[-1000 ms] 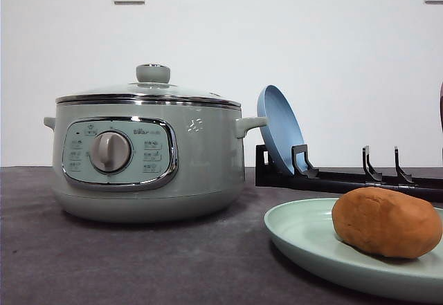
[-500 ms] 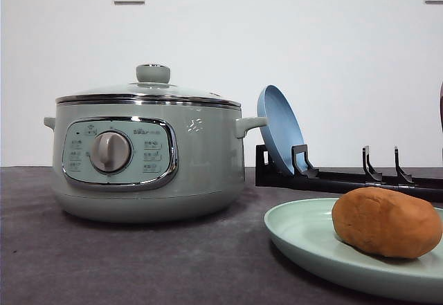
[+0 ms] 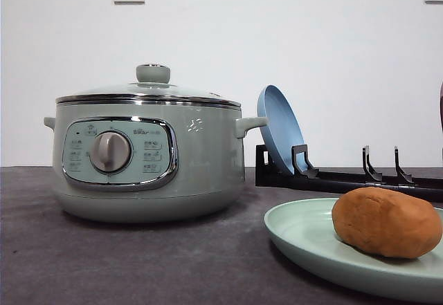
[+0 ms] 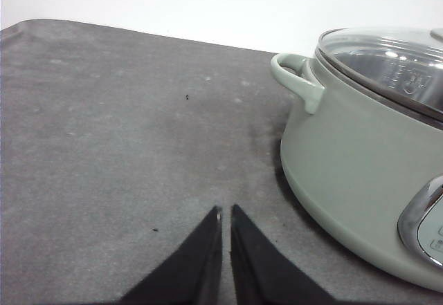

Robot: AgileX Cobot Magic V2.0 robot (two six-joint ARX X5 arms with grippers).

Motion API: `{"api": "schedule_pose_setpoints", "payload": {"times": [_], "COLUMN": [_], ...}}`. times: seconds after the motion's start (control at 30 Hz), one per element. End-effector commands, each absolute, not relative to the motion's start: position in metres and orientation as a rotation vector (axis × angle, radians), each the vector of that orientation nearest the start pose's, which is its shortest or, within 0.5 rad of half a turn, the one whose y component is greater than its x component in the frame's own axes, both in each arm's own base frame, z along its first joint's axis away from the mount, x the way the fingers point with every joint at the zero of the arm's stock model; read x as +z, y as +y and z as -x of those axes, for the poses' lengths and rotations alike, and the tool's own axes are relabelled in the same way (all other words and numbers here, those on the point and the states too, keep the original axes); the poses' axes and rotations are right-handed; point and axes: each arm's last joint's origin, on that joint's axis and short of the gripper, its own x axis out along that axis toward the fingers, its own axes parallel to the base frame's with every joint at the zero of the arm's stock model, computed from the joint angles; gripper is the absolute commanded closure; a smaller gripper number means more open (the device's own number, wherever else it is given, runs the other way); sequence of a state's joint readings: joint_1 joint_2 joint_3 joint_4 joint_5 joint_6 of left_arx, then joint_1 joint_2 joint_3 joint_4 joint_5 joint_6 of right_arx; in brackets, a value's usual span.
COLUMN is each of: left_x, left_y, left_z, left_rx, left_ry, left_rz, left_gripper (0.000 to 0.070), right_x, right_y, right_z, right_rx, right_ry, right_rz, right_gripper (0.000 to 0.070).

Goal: Transfer potato from steamer to green plate

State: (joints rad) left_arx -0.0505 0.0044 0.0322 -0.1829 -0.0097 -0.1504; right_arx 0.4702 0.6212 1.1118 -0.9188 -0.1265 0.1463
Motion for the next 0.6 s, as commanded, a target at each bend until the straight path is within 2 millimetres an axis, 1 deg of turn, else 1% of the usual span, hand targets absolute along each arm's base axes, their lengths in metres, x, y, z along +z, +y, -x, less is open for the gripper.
{"api": "schedule_pose_setpoints", "payload": {"times": [0.0,0.47,0.57], "left_x": [0.1500,0.1500,0.1500], "left_y": [-0.0047,-0.0047,-0.0047], "left_z": [-0.0956,-0.0956,-0.0956], "left_rx": [-0.027,-0.027,-0.027], "left_ry": [0.174,0.174,0.174], "left_rz": [0.153,0.153,0.153], "left_gripper": [0.0683,0.0683,0.0683], "right_x": [0.3895,0.3894,0.3894], "right_y": [0.0401,0.0400,0.0382], "right_z": [-0.0700,-0.0701,-0.0713], "right_rx": [0.556,0.554,0.490], "right_ry": [0.454,0.452,0.434], "right_rz": [-0.077,-0.071,-0.028], "right_gripper": [0.0700,0.0700,0.0700]}}
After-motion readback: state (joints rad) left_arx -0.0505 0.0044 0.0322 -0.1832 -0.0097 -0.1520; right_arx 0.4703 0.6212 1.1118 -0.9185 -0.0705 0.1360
